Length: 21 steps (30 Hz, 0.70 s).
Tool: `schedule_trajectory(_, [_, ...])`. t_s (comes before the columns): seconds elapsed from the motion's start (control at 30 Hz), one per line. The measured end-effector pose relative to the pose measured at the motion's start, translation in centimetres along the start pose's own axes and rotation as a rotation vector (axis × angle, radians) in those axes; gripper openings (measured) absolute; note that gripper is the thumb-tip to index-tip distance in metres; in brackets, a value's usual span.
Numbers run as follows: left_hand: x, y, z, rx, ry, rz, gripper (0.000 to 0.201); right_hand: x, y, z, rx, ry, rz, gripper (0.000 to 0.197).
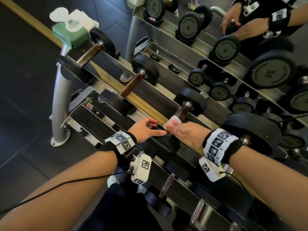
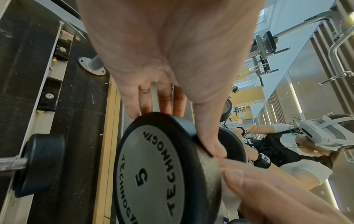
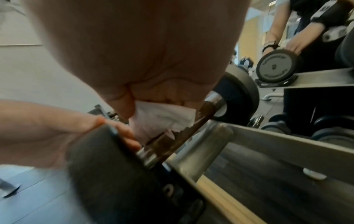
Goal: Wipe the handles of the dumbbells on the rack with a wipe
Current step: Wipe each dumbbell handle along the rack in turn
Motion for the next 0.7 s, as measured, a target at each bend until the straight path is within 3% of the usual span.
schedule_trajectory(0.1, [0.0, 0.0, 0.0, -0.004, -0.01, 0.004, 0.062, -0.3, 0.5, 0.0, -0.04, -0.032, 0.001, 0.041])
schedule_trajectory(0.27, [-0.1, 0.1, 0.0, 0.003, -0.024, 0.006, 0.062, -1.7, 2.9, 2.9, 0.008, 0.101, -0.124, 0.044])
schedule_trajectory(0.4, [-0.4, -0.4, -0.1, 0.005, -0.021, 0.006, 0.061, -0.7, 2.0, 1.3, -0.01, 0.066, -0.086, 0.047])
schedule_trajectory(0.53, [-0.6, -0.5, -0.2, 0.018, -0.029, 0.005, 0.055, 1.3, 0.0, -1.5, -0.237, 0.038, -0.08, 0.044])
schedule_trajectory(0.6, [-0.5, -0.3, -0.1, 0.015, -0.038, 0.007, 0.052, 1.8, 0.2, -1.5, -0.423, 0.048, -0.146, 0.041])
schedule_trajectory(0.7, [-0.3, 0.1, 0.1, 0.003, -0.044, -0.003, 0.054, 2.2, 1.8, -0.5, -0.84, 0.201, -0.281, 0.037])
Point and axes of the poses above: each hand's wrist, its own x-axis away from the middle knuckle, its own z-axis out of the back of the hand, y = z × x, the point moved 6 cm from there along -x, towards the middle knuckle, and after that the axes turned 12 degrees about y, right-handed, at the moved point
